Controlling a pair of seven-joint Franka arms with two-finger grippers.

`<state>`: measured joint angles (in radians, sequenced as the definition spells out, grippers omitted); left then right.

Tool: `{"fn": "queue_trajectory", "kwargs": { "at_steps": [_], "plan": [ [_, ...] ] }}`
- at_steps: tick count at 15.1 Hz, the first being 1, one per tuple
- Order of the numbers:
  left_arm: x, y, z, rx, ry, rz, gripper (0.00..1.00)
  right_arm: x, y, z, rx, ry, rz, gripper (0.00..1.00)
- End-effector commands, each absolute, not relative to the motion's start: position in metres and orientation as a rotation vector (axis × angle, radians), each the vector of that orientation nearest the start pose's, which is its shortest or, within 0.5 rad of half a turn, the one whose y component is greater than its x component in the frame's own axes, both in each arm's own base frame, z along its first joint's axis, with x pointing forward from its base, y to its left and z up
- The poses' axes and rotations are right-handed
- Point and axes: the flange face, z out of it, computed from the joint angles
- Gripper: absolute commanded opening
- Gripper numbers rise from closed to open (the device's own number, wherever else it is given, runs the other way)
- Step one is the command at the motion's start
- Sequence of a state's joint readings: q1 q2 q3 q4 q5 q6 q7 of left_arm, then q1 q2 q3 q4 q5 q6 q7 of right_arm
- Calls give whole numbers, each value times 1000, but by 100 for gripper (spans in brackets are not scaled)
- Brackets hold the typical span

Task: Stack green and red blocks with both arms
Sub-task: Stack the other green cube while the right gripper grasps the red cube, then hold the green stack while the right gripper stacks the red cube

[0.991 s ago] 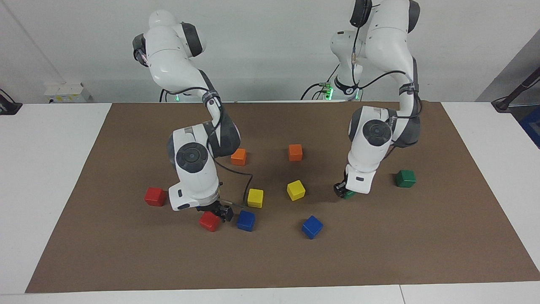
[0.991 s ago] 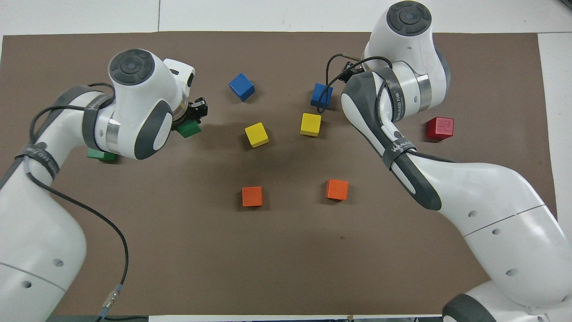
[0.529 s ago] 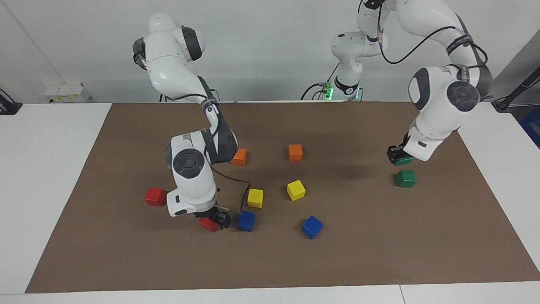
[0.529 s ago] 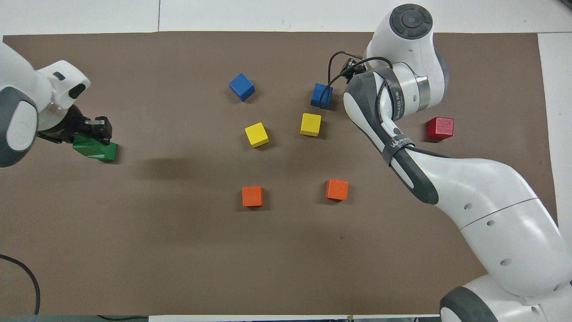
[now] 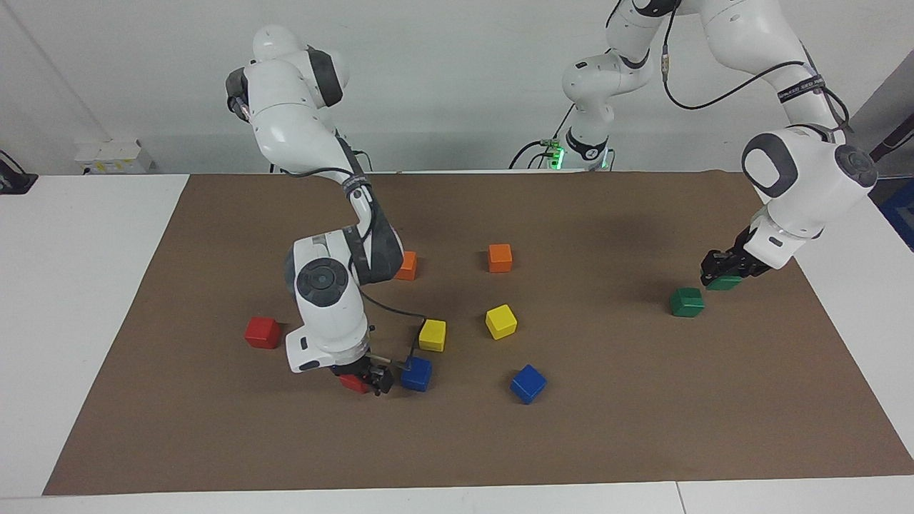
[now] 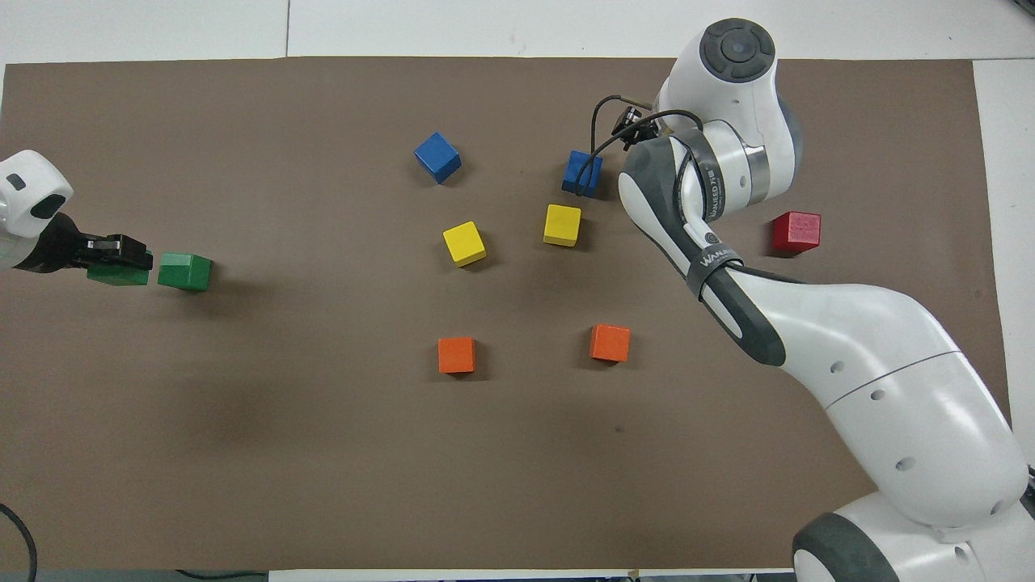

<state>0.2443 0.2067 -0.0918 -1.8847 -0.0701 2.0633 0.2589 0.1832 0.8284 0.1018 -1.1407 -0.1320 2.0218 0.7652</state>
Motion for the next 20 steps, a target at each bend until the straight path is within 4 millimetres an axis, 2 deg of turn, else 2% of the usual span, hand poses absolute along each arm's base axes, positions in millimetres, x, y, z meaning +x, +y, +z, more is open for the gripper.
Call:
{"fn": "queue_trajectory", "kwargs": {
  "at_steps": [1, 3, 7, 8, 9, 10, 12, 13, 17, 19, 20],
  "plan": [
    [596, 76, 399, -3231, 163, -27, 0, 742, 184, 304, -3098, 732, -98, 100],
    [599, 64, 384, -3230, 270, 7, 0, 741, 182, 303, -3105, 736, -82, 100],
    [600, 64, 371, -3224, 345, 26, 0, 742, 183, 303, -3087, 734, -107, 99],
    [601, 64, 366, -3223, 343, 31, 0, 742, 182, 301, -3086, 735, -107, 87],
    [599, 65, 364, -3221, 339, 38, 0, 742, 182, 301, -3084, 737, -103, 67],
    [598, 67, 362, -3217, 331, 47, 0, 742, 183, 299, -3080, 739, -96, 42],
    [597, 65, 360, -3219, 264, 49, 0, 741, 183, 299, -3078, 741, -92, 16],
    [597, 65, 360, -3215, 257, 46, 0, 741, 183, 299, -3079, 741, -90, 0],
    [598, 68, 360, -3168, 281, 53, 0, 741, 175, 304, -3090, 733, -72, 0],
    [598, 68, 359, -3154, 277, 50, 0, 739, 152, 324, -3135, 667, 0, 0],
    [598, 68, 360, -3154, 270, 48, 0, 737, 138, 344, -3154, 603, 19, 0]
  ]
}}
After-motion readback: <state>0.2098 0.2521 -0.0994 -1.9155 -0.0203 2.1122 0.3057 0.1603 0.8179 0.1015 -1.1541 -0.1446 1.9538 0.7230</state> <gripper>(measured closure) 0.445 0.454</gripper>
